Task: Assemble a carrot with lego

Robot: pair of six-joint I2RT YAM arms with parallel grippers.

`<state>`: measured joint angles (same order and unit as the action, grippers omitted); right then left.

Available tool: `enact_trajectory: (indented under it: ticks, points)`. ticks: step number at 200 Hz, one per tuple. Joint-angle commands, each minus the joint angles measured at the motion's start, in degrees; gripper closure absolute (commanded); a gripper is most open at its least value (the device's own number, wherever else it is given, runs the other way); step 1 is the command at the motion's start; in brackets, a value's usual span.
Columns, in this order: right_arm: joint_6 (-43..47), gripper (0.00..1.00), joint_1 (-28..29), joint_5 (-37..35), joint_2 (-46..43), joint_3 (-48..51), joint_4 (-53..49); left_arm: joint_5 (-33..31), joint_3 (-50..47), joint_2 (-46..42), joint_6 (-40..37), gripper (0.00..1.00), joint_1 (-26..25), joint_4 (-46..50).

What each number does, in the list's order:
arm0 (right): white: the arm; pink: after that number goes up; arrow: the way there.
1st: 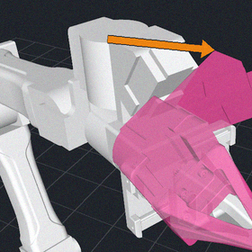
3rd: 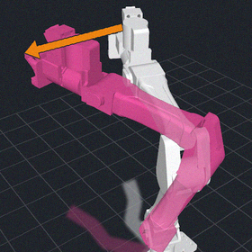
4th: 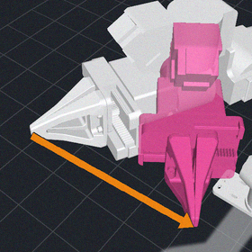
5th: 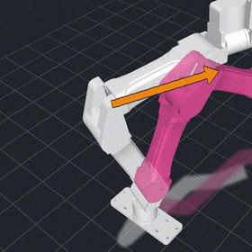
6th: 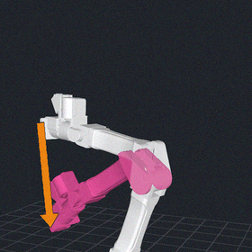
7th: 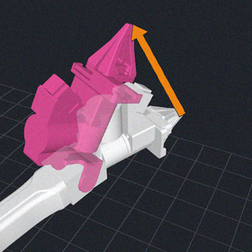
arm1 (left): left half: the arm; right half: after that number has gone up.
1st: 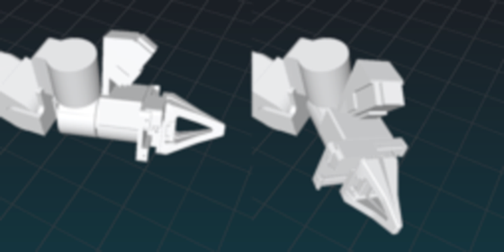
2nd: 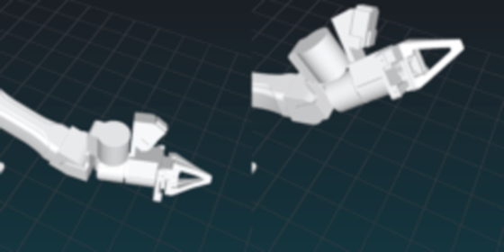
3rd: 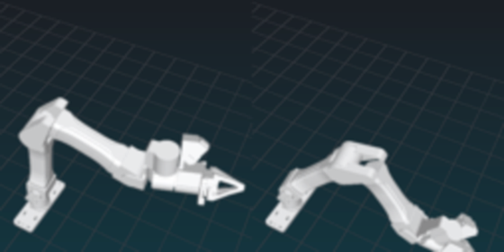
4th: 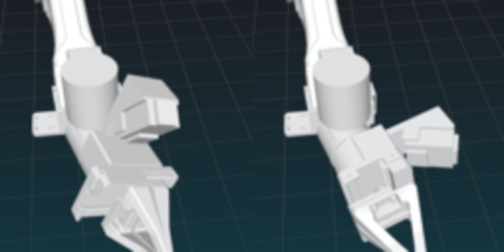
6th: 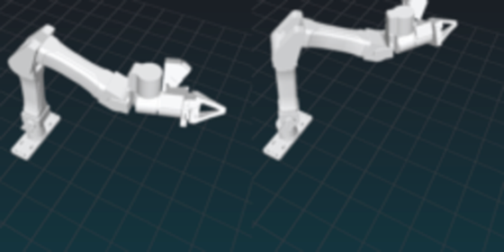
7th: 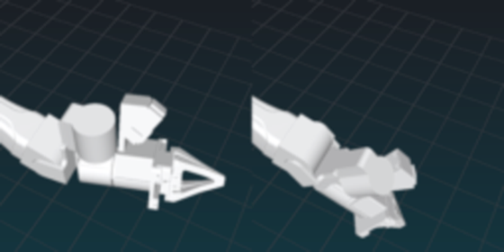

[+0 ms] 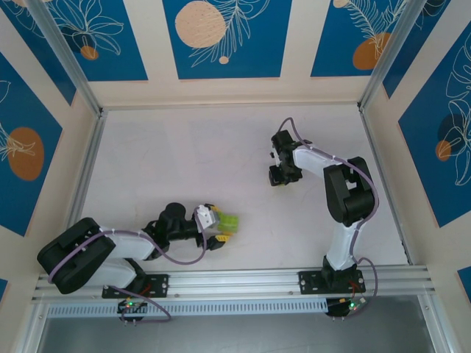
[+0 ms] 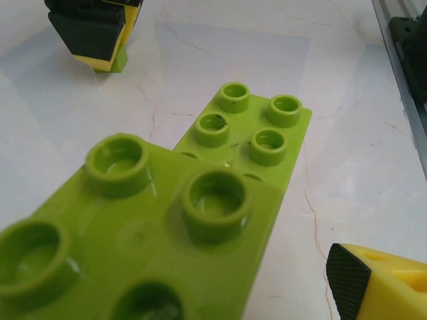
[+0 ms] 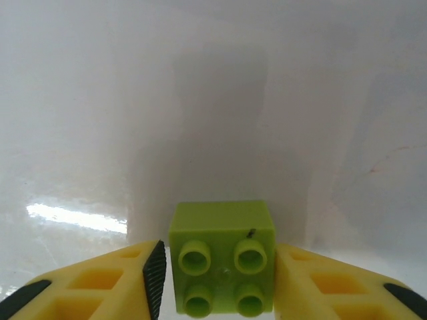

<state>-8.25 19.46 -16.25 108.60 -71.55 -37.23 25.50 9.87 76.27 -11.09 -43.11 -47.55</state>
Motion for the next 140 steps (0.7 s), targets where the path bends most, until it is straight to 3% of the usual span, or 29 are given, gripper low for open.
enact_trajectory:
  ticks: [1,62,140]
  points:
    - [0.2,0.58,-0.3,1.2,0.6,-0.7,-0.1,2.1,1.0,0.7,-1.2,0.13,0.7,-1.3]
    - [-1.3,0.64,0.1,1.5,-2.9,0.0,-1.4,1.7,1.1,1.2,-1.3,0.13,0.6,-1.6]
    - [-8.4,0.64,6.8,0.4,-9.6,1.2,-9.3,2.2,1.6,1.1,-1.4,0.13,1.1,-1.2]
